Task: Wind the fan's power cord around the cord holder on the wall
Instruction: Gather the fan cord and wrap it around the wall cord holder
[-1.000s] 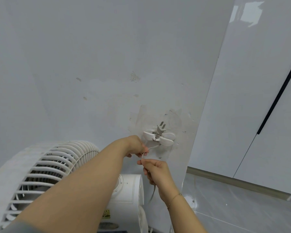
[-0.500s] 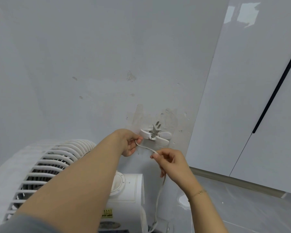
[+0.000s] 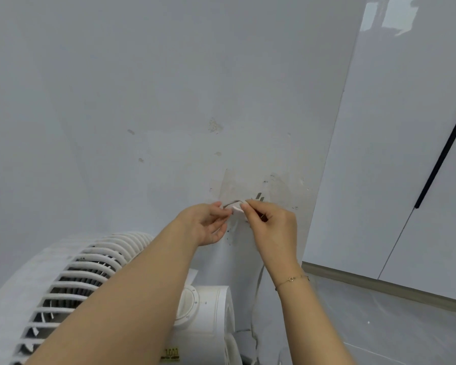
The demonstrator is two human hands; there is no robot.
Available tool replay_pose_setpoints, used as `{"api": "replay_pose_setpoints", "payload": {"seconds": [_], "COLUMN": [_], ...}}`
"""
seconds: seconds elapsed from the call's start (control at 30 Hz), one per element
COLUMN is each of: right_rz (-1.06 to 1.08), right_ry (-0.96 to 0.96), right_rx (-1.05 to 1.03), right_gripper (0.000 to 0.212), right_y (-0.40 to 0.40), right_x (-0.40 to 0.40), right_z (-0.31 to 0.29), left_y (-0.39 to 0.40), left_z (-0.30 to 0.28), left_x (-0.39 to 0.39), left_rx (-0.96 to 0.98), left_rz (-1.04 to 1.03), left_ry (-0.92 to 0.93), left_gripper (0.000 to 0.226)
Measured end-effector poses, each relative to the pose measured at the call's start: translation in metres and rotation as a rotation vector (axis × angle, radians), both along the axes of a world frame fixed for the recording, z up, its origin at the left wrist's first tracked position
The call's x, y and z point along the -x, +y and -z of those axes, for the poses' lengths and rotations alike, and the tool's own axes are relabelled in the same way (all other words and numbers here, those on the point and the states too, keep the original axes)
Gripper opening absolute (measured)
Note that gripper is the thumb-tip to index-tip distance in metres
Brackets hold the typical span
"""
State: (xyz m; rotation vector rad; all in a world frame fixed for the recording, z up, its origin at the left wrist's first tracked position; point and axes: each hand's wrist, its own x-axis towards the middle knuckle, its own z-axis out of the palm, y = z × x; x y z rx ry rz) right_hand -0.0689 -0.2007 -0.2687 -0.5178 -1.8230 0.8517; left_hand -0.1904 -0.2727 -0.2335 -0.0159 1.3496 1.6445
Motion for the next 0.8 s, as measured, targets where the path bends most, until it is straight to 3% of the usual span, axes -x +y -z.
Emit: {"api": "replay_pose_setpoints", "payload": {"seconds": [0.23, 0.43, 0.6, 0.8], "right_rz": [0.092, 0.163, 0.204, 0.254], "right_ry": [-0.019, -0.002, 0.132, 0.241], "right_rx": [-0.035, -0.045, 0.060, 0.163], "right_gripper": [0.023, 0.035, 0.031, 0.029], "right_y": [0.005, 0.011, 0.016, 0.024], "right_x": [0.013, 0.015, 0.009, -0.002], "right_z": [-0.008, -0.007, -0.012, -0.008], "left_y": [0.016, 0.022, 0.026, 0.019], "left_z": [0.008, 0.009, 0.009, 0.007], "left_x": [-0.005, -0.003, -0.004, -0.002], "left_rx": [0.096, 0.118, 0.159, 0.142], "left_rz": [-0.027, -0.020, 0.017, 0.176], "left_ry": [0.458, 0.508, 0.511, 0.769], "left_gripper": [0.018, 0.013, 0.012, 0.008]}}
